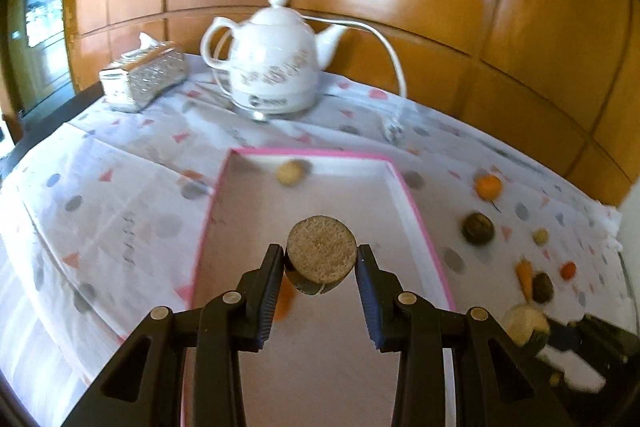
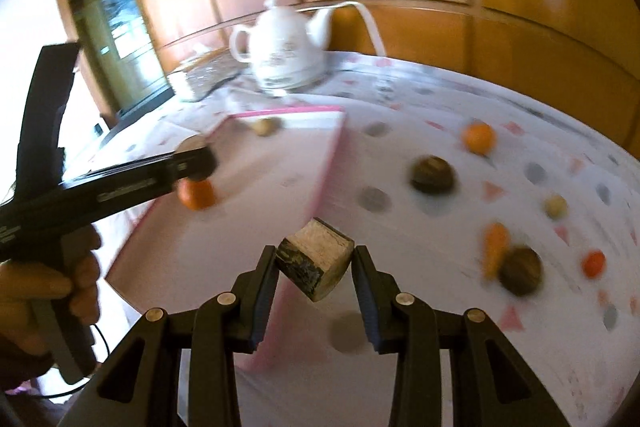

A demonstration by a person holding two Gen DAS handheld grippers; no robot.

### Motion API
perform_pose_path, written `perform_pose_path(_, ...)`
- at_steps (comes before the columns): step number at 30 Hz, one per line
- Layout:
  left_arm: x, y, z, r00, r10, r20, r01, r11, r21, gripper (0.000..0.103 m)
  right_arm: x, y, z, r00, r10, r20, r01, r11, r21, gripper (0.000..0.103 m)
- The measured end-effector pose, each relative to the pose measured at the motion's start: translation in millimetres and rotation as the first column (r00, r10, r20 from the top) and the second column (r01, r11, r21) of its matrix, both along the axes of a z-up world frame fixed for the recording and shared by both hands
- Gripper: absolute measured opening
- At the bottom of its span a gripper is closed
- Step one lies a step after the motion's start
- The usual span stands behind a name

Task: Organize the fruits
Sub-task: 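Place the root slice in the tray with the left gripper while the right places the chunk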

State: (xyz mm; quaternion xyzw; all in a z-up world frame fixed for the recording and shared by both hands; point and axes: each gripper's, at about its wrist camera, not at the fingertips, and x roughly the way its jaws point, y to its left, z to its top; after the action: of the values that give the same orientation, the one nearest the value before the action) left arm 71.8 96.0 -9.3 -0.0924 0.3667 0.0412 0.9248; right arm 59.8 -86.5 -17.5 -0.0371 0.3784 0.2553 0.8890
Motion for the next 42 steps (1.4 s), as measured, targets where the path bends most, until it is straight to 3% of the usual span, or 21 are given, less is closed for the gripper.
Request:
perform_pose_path(6, -1.7, 25.1, 7.0, 0.997, 0.073, 0.030, -0.073, 0.997, -0.010, 0.054, 8.9, 49.4, 3.6, 0.999, 0.048, 0.000, -0.048, 0.998, -0.043, 0.039)
perform_pose_path(15, -23.8, 30.6, -3.4, 0.995, 0.098, 0.011, -0.098, 0.995, -0.033, 0.054, -7.1, 70.4, 4.9, 0.995, 0.033, 0.098, -0.019, 0.990, -0.143, 0.041)
perform_pose_path(31, -35.6, -8.8, -9.5, 1.000, 0.001, -0.004, -0.001, 1.000, -0.011, 0.059, -7.1, 35.1, -0.9, 0.990, -0.098, 0.099, 0.108, 0.988, -0.107, 0.041)
perform_pose_path(42, -41.8, -40.2, -10.1, 0.996, -0.085, -0.007, 0.086, 0.996, 0.035, 0.059, -4.4, -15.0, -5.6, 0.965, -0.245, 0.092, 0.251, 0.966, -0.060, 0.040)
